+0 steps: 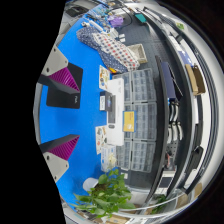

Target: Arrange mouse

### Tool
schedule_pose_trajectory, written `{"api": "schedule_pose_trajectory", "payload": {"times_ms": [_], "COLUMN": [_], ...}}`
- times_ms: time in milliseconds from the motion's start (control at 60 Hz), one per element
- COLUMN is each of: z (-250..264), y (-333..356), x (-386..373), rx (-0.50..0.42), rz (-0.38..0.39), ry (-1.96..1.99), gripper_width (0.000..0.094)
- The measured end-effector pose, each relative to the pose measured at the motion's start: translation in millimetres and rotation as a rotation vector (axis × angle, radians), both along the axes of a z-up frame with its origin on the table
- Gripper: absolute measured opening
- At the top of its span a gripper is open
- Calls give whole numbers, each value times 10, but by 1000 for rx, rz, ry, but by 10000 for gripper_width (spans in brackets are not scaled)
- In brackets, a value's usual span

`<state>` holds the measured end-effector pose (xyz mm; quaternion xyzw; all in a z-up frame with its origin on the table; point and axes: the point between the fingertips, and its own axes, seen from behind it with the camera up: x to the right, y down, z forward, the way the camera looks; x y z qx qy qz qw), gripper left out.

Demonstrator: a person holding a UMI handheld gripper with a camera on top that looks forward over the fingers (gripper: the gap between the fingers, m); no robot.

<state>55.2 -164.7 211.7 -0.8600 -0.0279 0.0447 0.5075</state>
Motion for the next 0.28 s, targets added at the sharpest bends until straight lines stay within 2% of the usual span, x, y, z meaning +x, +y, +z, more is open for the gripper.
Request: {"api": "schedule_pose_trajectory", "payload": {"times_ms": [283], "z": [-130], "y": [-91], "x": [120], "rx": [-28], "rz": [-11], "ry": [-15], "gripper_width": [830]}}
